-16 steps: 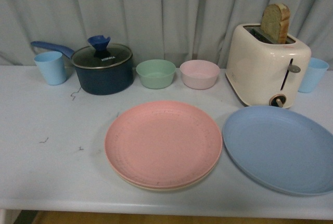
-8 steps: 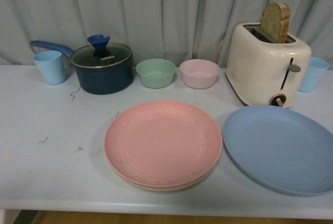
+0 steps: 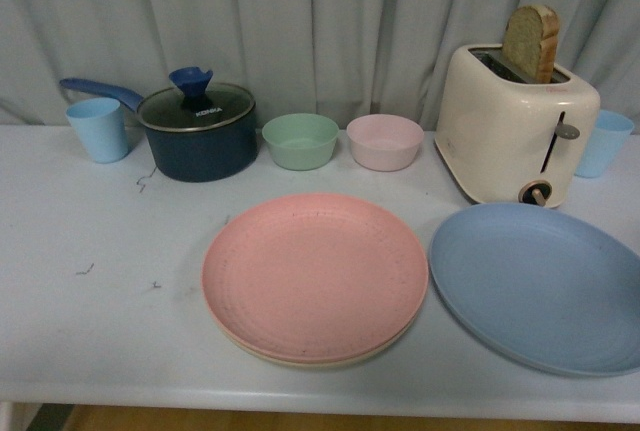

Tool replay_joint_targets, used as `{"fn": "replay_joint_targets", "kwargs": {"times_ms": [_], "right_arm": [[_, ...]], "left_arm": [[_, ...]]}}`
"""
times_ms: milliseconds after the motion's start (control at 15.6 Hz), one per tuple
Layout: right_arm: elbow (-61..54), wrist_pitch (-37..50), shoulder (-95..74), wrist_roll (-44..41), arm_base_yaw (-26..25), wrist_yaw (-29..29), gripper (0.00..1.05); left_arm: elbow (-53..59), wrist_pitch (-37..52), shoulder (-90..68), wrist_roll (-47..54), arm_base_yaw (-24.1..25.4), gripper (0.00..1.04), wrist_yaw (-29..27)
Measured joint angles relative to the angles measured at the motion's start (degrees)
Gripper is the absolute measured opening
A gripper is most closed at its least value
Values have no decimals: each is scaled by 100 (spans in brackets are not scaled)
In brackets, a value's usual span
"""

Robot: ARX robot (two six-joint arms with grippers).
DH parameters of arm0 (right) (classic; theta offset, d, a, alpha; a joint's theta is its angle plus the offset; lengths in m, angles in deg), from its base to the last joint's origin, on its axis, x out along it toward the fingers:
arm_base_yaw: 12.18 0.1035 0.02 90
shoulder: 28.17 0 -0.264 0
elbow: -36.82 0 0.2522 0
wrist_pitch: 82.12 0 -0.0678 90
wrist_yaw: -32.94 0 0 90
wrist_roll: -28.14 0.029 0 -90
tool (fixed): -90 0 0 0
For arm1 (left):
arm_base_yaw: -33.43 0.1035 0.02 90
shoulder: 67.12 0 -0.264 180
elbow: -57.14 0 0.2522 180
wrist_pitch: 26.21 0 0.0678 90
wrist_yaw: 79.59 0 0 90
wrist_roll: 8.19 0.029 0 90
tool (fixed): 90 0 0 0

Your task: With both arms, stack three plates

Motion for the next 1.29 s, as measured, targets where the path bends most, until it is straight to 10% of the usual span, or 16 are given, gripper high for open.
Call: {"fn": "replay_joint_targets", "kwargs": {"times_ms": [1093,1286], "right_arm": [[1191,1193,-2406,273,525,-313,98],[1237,1207,-2583,358,564,-577,71]], "left_arm": [[0,0,0,0,0,98,0],[0,-2,0,0,0,98,2]]}}
